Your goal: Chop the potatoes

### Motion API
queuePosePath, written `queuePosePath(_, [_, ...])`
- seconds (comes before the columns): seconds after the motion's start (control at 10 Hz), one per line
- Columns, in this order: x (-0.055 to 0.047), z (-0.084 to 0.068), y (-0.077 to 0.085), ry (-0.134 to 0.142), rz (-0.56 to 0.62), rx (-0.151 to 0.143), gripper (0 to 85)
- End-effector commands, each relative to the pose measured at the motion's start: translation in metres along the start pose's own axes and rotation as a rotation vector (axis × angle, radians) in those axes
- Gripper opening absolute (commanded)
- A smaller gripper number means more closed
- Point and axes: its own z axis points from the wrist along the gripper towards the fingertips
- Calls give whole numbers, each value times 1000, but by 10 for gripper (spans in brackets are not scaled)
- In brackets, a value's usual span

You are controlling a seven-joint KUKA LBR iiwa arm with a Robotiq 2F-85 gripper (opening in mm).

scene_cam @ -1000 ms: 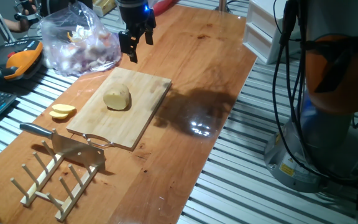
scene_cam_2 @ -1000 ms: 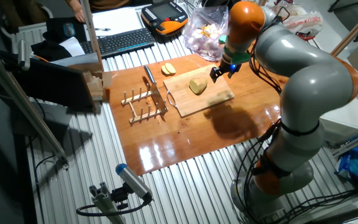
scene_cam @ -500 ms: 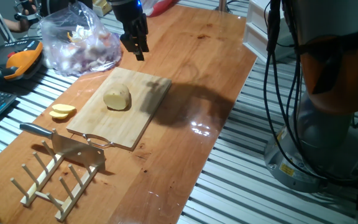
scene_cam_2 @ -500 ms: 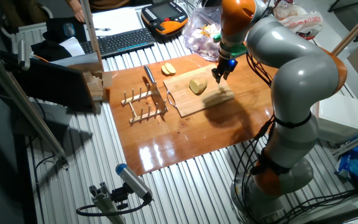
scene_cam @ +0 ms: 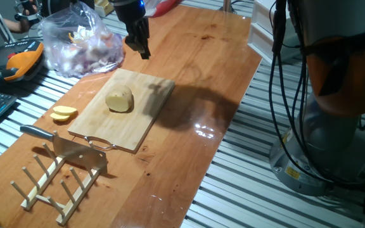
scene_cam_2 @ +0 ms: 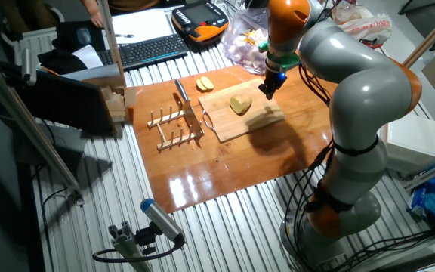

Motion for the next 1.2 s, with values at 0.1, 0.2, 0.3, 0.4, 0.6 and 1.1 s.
queuePosePath(0.1, [0,0,0,-1,1,0,0])
queuePosePath(0.2, [0,0,0,-1,5,0,0])
queuePosePath(0.3, [0,0,0,-1,8,0,0])
queuePosePath(0.4, [0,0,0,-1,8,0,0])
queuePosePath(0.6, [0,0,0,3,11,-1,0])
queuePosePath(1.1, [0,0,0,-68,25,-21,0])
